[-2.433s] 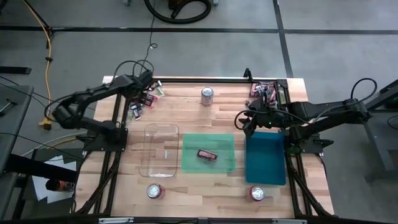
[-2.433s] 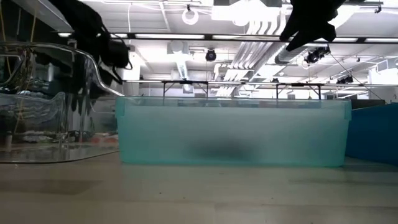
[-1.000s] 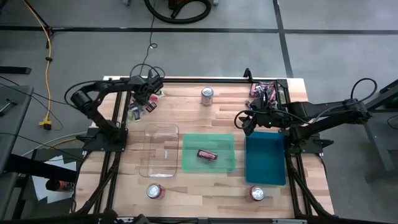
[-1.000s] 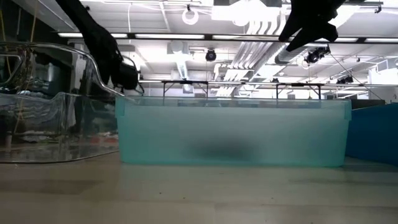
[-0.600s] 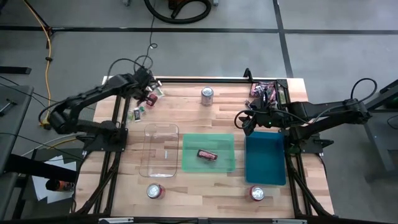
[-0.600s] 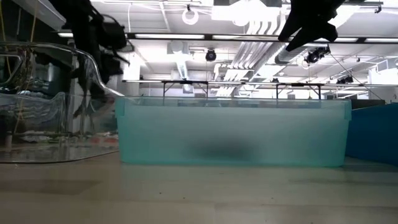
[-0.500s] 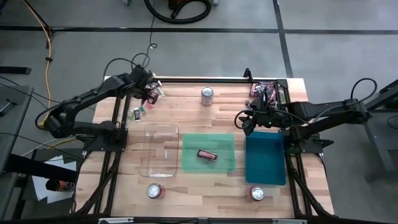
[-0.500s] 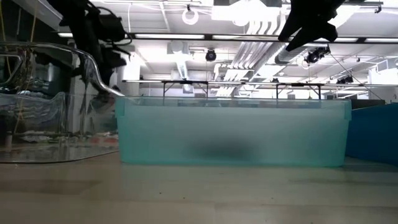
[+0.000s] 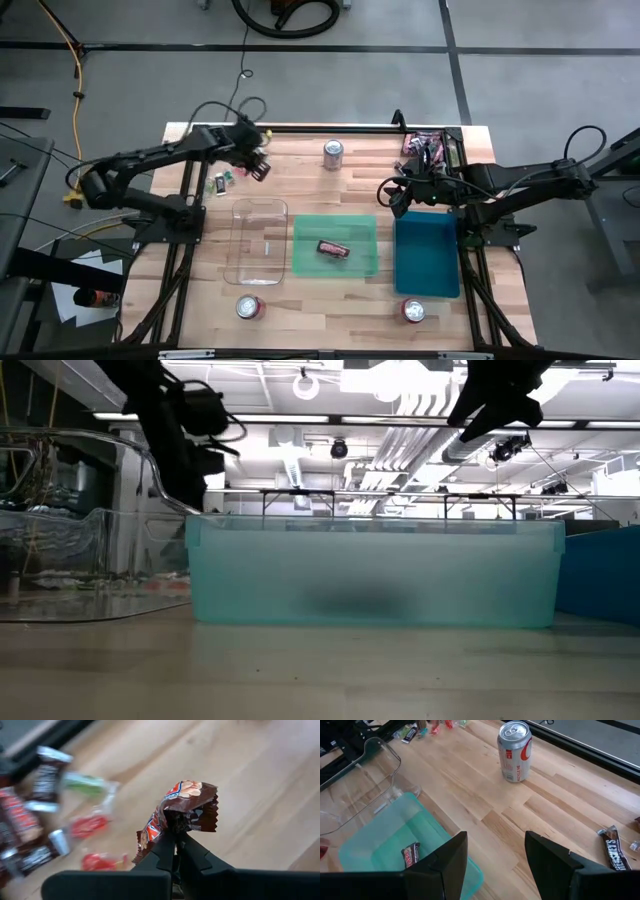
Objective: Organize candy in baskets
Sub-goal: Put the brown chocolate bar into the green bin, then put the brown white chocolate bar into the transparent bin
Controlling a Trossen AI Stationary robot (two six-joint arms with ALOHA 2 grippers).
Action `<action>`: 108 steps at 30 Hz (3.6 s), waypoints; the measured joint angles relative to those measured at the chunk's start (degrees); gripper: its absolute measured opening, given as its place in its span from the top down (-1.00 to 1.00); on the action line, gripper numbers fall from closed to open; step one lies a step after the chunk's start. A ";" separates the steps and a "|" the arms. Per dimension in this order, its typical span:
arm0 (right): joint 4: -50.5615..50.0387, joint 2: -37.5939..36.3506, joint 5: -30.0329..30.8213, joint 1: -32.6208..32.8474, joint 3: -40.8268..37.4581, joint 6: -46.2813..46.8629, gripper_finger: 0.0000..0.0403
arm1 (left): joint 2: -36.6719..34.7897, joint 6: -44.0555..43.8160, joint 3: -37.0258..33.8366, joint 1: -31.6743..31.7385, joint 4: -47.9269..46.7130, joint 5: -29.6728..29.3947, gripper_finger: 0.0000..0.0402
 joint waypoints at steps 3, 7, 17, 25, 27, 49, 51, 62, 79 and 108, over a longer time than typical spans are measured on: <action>0.01 0.00 0.00 -0.01 0.00 0.05 0.04 | 4.54 -0.08 0.01 -2.57 1.94 0.00 1.00; 0.01 0.00 -0.04 -0.02 0.00 0.53 0.04 | 10.12 -0.26 0.00 -4.57 2.45 -1.12 0.99; 0.01 0.00 -0.17 0.00 0.00 1.41 0.04 | 14.26 -3.10 0.01 -5.17 3.25 -1.62 0.58; 0.01 0.00 -0.15 -0.01 0.00 1.41 0.04 | 14.25 -0.50 1.01 -5.31 4.37 -1.08 0.19; 0.01 0.00 -0.15 0.00 0.00 1.41 0.04 | 14.25 1.04 1.46 -5.67 4.44 -0.59 0.13; -0.02 0.09 0.22 -0.02 0.01 1.41 0.04 | 18.19 38.14 1.56 -8.17 5.74 -3.21 0.05; -0.02 0.11 0.20 0.00 0.00 1.41 0.04 | 20.16 40.87 1.56 -8.17 6.61 -3.55 0.05; -0.02 0.11 0.20 -0.02 0.02 2.47 0.04 | 22.72 39.02 2.33 -8.07 7.11 -4.88 0.40; -0.06 0.11 0.09 -0.01 0.02 1.16 0.04 | -0.10 2.17 4.46 -18.74 35.95 23.10 0.96; 0.01 0.11 -2.28 -0.01 0.02 1.50 0.04 | 7.57 2.90 6.55 -34.50 28.71 8.82 0.03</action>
